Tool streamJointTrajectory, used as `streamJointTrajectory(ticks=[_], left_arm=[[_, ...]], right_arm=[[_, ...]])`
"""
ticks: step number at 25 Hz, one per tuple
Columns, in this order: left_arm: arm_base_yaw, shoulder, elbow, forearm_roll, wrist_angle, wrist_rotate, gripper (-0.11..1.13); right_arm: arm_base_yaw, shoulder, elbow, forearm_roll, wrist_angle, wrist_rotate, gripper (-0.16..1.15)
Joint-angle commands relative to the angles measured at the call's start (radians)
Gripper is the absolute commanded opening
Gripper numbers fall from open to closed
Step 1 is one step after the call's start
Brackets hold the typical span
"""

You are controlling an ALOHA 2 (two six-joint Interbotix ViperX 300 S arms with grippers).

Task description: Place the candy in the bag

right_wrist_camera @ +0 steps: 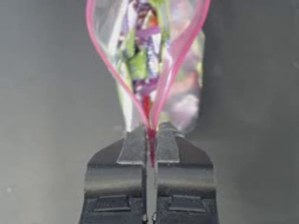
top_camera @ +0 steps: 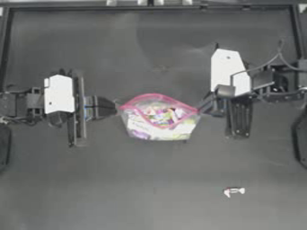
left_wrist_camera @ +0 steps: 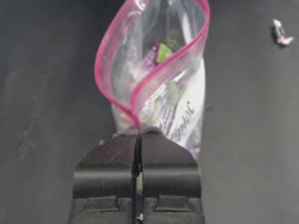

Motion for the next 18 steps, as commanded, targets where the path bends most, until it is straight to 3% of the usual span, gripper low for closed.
streamJointTrajectory(ticks=[1, 18], left_arm=[[-0.014, -0.037, -0.003, -0.015, -0.002, 0.0, 0.04], [-0.052, 0.02, 0.014, -0.04, -0.005, 0.0, 0.04]], right_arm=[[0.012, 0.006, -0.011, 0.005, -0.023, 0.002, 0.06], [0.04, 0.043, 0.025, -0.002, -0.054, 0.051, 0.06]])
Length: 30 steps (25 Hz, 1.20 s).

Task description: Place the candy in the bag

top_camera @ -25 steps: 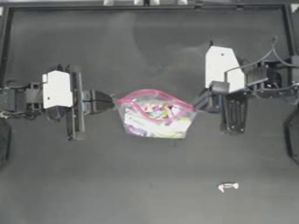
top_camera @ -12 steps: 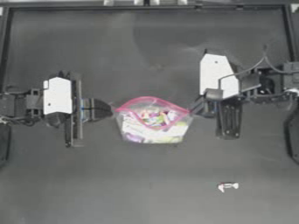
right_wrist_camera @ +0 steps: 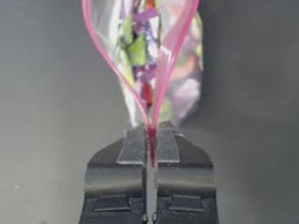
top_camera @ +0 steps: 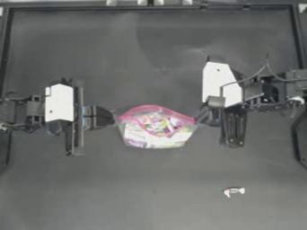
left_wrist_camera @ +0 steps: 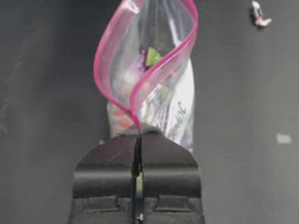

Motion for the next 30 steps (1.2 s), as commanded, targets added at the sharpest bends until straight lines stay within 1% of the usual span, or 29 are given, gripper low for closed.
streamJointTrajectory(ticks=[1, 13, 20, 25, 30], left_arm=[[-0.008, 0.009, -0.011, -0.005, -0.009, 0.0, 0.04], [-0.026, 0.061, -0.015, -0.008, -0.021, 0.003, 0.04], [-0.034, 0.094, -0.018, -0.006, -0.057, 0.005, 0.04], [-0.044, 0.115, -0.021, -0.008, -0.071, 0.029, 0.04], [-0.046, 0.135, -0.028, -0.011, -0.078, 0.029, 0.04]], right_arm=[[0.003, -0.003, -0.005, 0.0, -0.014, 0.003, 0.06], [0.023, 0.046, -0.005, 0.003, -0.046, 0.003, 0.06], [0.035, 0.061, -0.005, 0.008, -0.058, 0.003, 0.06], [0.04, 0.077, -0.003, 0.009, -0.061, 0.005, 0.06], [0.044, 0.092, -0.003, 0.0, -0.061, 0.028, 0.06]])
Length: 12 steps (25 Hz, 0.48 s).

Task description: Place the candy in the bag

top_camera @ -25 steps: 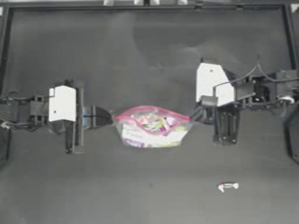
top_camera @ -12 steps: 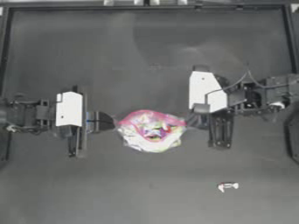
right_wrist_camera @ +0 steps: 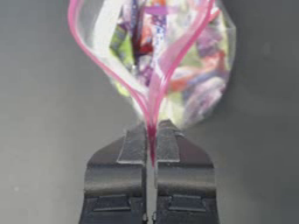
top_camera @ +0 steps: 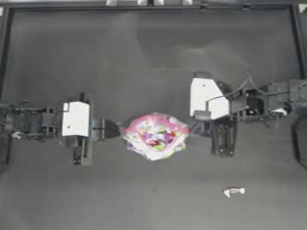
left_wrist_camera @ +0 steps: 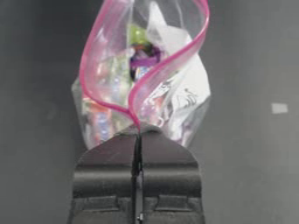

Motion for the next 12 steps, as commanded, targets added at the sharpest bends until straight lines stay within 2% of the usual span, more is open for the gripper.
streamJointTrajectory(ticks=[1, 12], left_arm=[[-0.002, -0.002, -0.025, -0.003, -0.014, 0.005, 0.04], [-0.002, 0.054, -0.031, -0.005, -0.051, 0.034, 0.04]], right_arm=[[0.008, -0.005, -0.009, -0.005, -0.006, 0.011, 0.06], [0.008, 0.032, -0.008, -0.008, -0.017, 0.021, 0.06]])
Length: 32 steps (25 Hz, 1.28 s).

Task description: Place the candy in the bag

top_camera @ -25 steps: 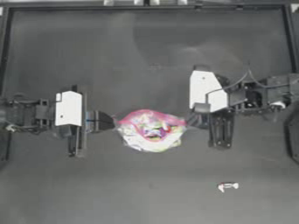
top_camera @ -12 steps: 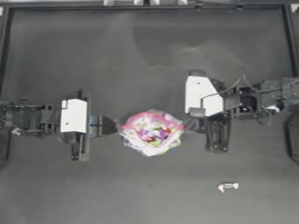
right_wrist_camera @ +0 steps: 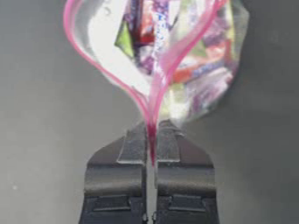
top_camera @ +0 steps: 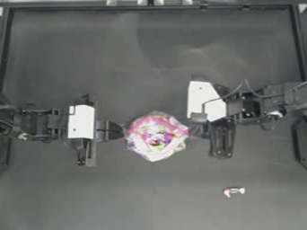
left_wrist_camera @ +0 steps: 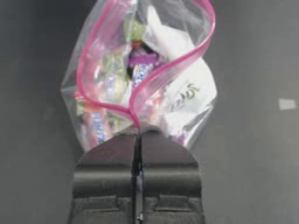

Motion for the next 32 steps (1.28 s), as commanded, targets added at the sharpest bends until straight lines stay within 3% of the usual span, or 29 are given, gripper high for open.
streamJointTrajectory(ticks=[1, 32], left_arm=[[0.0, -0.006, -0.02, -0.006, -0.008, 0.009, 0.04], [0.009, 0.049, -0.026, -0.02, -0.009, 0.037, 0.04]], right_arm=[[0.002, 0.002, -0.011, -0.006, -0.012, 0.002, 0.06], [0.002, 0.067, -0.002, -0.009, -0.035, -0.003, 0.06]])
